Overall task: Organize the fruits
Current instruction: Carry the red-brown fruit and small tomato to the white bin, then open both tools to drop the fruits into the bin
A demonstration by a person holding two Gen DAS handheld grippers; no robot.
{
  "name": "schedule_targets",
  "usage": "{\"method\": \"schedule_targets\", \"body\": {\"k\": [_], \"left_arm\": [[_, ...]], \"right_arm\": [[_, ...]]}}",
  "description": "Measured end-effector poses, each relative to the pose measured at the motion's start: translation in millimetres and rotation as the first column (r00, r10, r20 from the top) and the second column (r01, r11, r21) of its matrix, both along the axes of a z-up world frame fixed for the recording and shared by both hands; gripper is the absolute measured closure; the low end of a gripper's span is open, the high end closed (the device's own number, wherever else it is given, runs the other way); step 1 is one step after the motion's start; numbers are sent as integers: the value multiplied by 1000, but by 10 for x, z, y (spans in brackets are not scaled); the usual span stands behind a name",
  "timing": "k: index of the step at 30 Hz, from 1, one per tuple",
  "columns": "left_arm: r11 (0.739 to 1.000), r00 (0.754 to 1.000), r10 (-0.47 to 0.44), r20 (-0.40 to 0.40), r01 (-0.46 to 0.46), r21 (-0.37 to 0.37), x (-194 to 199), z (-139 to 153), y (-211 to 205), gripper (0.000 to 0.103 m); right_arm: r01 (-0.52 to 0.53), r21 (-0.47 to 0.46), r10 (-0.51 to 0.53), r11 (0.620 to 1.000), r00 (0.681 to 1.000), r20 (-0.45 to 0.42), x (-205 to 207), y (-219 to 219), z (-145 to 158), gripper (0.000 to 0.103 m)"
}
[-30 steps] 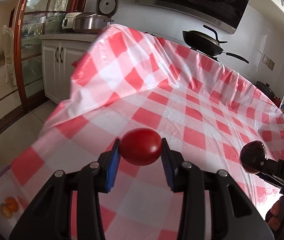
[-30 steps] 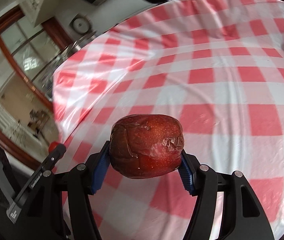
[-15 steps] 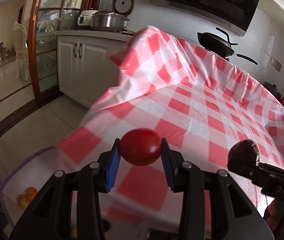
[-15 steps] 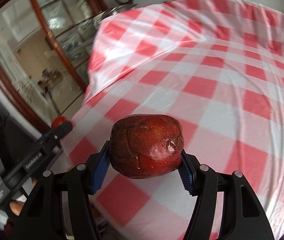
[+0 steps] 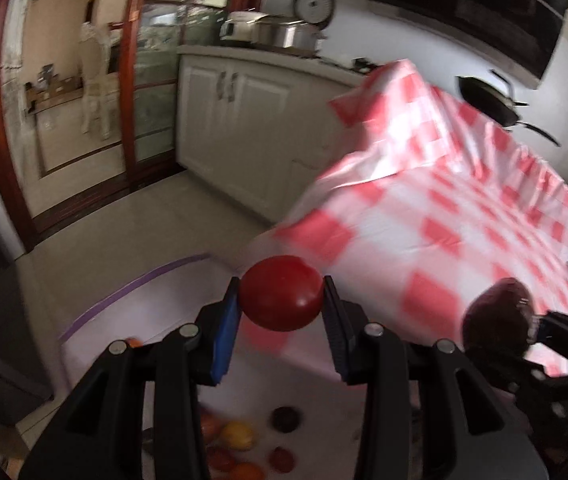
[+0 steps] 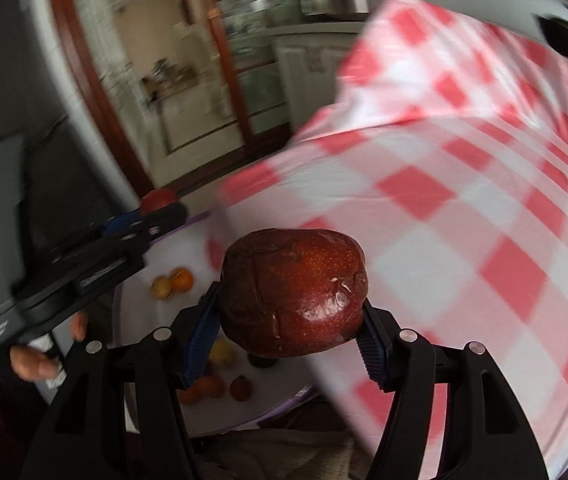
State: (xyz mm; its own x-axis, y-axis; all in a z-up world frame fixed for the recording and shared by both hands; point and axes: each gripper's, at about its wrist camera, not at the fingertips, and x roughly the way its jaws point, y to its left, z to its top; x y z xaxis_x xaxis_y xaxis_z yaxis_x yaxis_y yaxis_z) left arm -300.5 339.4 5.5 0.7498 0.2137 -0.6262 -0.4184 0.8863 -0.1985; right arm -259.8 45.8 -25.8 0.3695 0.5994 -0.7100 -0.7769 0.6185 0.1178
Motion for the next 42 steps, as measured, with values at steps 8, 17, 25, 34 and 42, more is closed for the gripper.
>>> {"method": "schedule_targets", "body": {"k": [8,17,25,34,42], "left_arm": [[984,971,162,-177,-173,-50,-235,-598,648,63],[980,893,143,-426,-188,-66,-147,-1178,930,63],[967,880,142,-454,-221,-125,-149,-1399,911,59],[973,907,184,-380,-222,-59,-186,-1212,891,42],[976,960,209,-185,-195,92,-412,-574,627,8]], "right_arm": [[-302,-123,297,945,953,-58,-451,635,-401,42],[-343,-391,313,854,939,-139,-318,1289,-1335,42],[-321,-458,297,829,947,-126,-211,1447,-1592,42],[-304,-462,296,833,951,-90,-285,1423,-1555,36],[-346,-347,357,872,934,-34,-512,1264,-962,16]]}}
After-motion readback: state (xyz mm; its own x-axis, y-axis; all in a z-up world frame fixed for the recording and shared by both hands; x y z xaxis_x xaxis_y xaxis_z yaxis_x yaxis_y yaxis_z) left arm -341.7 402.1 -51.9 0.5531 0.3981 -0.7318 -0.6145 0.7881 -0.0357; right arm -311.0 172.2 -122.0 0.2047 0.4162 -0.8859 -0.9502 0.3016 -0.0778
